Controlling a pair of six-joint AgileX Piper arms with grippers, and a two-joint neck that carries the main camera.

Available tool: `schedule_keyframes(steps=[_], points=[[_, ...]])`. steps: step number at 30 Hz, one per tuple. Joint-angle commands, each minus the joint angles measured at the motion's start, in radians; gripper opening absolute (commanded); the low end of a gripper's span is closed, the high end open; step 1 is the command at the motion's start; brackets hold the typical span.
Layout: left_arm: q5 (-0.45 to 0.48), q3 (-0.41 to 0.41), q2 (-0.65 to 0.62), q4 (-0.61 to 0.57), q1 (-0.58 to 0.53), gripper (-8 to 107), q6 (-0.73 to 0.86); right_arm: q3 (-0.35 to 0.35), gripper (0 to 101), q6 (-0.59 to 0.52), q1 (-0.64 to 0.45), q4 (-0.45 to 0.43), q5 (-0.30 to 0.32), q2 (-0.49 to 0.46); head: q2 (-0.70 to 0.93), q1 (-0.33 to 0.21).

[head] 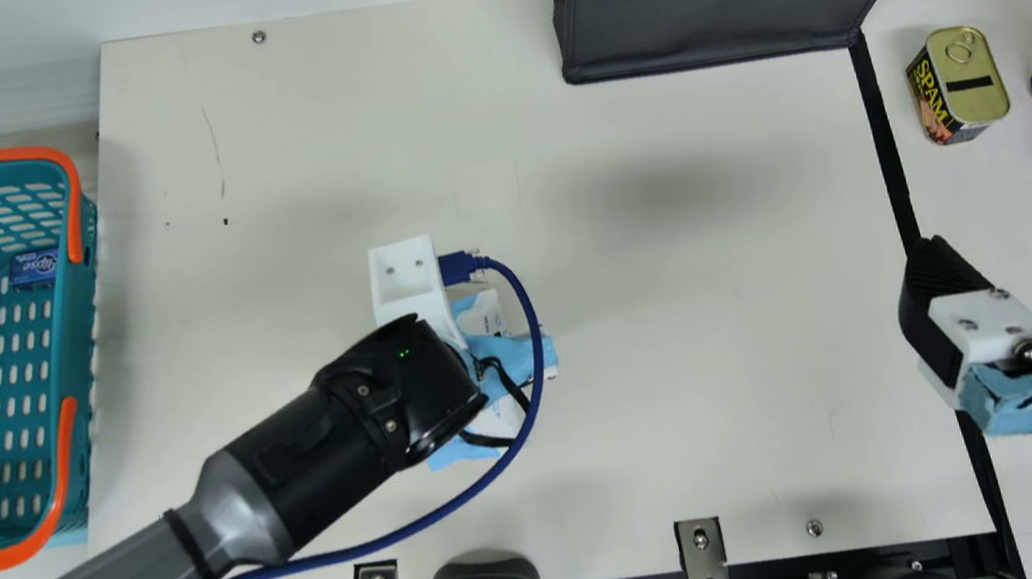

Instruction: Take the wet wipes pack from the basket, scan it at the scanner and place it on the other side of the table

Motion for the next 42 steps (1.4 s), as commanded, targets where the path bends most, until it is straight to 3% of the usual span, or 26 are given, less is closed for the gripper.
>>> schedule_keyframes(steps=[1,30,42], points=[[-0.009,0.007,0.006,-0.003,0.003,90,0.003,0.000,95,0.000,0.000,0.000,0.000,0.000,0.000,-0.029],[-0.157,0.075,0.086,-0.042,0.037,90,0.041,0.000,95,0.000,0.000,0.000,0.000,0.000,0.000,-0.029],[-0.180,0.086,0.087,-0.042,0.042,10,0.046,0.000,95,0.000,0.000,0.000,0.000,0.000,0.000,-0.029]])
